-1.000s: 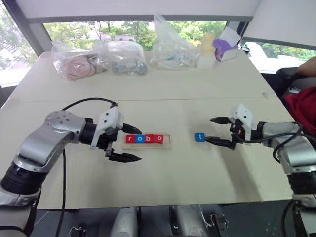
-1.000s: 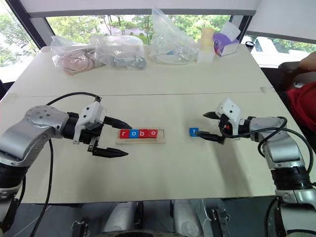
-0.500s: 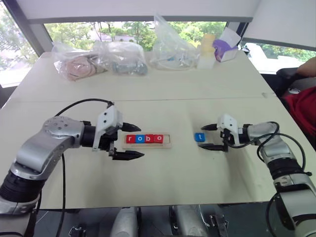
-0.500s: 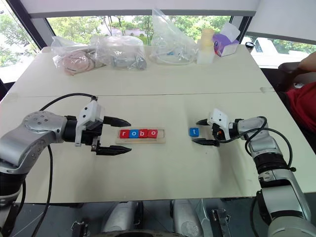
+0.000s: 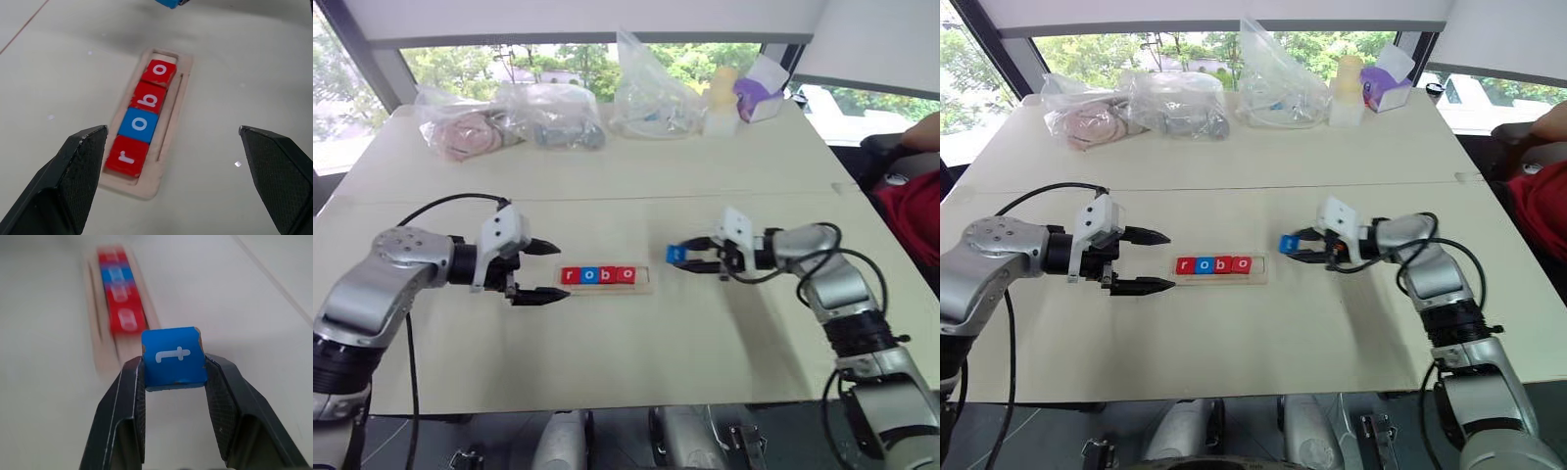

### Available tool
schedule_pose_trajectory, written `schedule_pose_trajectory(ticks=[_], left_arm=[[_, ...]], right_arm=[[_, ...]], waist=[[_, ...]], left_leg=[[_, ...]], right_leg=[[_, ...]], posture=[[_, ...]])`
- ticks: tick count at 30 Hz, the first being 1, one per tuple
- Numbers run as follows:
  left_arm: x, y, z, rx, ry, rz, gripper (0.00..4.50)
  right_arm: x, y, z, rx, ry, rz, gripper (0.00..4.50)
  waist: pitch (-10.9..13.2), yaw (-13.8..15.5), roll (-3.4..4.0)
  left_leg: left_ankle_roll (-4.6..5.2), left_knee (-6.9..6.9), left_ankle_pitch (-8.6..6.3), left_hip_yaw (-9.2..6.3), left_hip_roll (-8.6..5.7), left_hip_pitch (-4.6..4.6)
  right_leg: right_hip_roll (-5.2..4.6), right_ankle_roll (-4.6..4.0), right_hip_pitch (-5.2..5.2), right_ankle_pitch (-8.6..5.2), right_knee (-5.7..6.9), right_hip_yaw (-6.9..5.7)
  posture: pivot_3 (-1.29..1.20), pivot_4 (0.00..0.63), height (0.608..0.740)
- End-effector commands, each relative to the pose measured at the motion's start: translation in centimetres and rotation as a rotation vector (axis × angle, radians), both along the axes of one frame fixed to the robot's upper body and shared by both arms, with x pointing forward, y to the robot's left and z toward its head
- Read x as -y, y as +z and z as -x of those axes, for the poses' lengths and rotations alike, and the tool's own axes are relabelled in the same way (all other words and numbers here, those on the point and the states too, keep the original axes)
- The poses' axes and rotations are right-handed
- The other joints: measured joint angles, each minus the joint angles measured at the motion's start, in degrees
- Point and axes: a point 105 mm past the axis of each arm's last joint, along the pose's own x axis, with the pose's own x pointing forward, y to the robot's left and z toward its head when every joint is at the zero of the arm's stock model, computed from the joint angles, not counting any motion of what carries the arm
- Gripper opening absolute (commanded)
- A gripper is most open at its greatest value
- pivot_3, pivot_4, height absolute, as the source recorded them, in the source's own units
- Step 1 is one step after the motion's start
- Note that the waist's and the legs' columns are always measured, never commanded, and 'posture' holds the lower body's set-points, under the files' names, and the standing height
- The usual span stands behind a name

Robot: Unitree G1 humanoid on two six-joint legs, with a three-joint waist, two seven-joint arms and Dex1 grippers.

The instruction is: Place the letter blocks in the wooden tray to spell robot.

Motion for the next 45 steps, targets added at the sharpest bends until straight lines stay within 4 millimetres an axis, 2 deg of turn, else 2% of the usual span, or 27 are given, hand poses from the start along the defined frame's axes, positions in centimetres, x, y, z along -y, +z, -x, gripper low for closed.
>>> schedule_pose_trajectory(ticks=[1, 6, 15, 32, 45], left_arm=[[-0.6, 1.4, -0.4, 0.064, 0.02, -0.001, 4.5], [-0.6, 1.3, -0.3, 0.068, 0.037, 0.004, 4.5], [-0.6, 0.9, -0.3, 0.071, 0.063, 0.014, 4.5], [0.7, 0.3, -0.2, 0.066, 0.032, 0.01, 4.5], [0.7, -0.2, -0.4, 0.073, 0.044, 0.009, 4.5]], right_arm=[[-1.3, 0.4, 1.0, -0.035, 0.016, 0.006, 1.14], [-1.9, -1.3, 1.2, -0.038, 0.023, 0.114, 1.14], [-2.1, -2.3, 1.6, -0.081, 0.009, 0.159, 1.14], [-1.0, -3.5, 0.2, -0.036, -0.047, 0.2, 1.14], [-2.6, -3.6, 0.1, -0.051, -0.021, 0.171, 1.14]], waist=[[0.0, 0.51, 0.0], [0.0, 1.32, -0.01], [0.0, 1.09, -0.01], [0.0, 1.14, -0.01], [0.0, 1.12, -0.02]], left_leg=[[0.0, 0.02, 0.0, -0.01, -0.03, -0.07], [0.0, 0.08, 0.0, 0.06, -0.1, -0.37], [0.0, 0.07, 0.0, 0.05, -0.04, -0.35], [0.0, 0.07, 0.0, 0.05, -0.04, -0.36], [0.0, 0.08, 0.0, 0.04, -0.04, -0.35]], right_leg=[[-0.04, 0.01, -0.03, 0.0, -0.03, -0.03], [-0.15, 0.04, -0.27, 0.01, -0.14, -0.03], [-0.06, 0.03, -0.3, 0.01, -0.1, -0.04], [-0.04, 0.03, -0.3, 0.01, -0.1, -0.05], [-0.04, 0.04, -0.3, 0.01, -0.08, -0.05]], posture=[[0.0, 0.15, 0.735], [0.0, 0.15, 0.735], [0.0, 0.15, 0.735], [0.0, 0.15, 0.735], [0.0, 0.15, 0.735]])
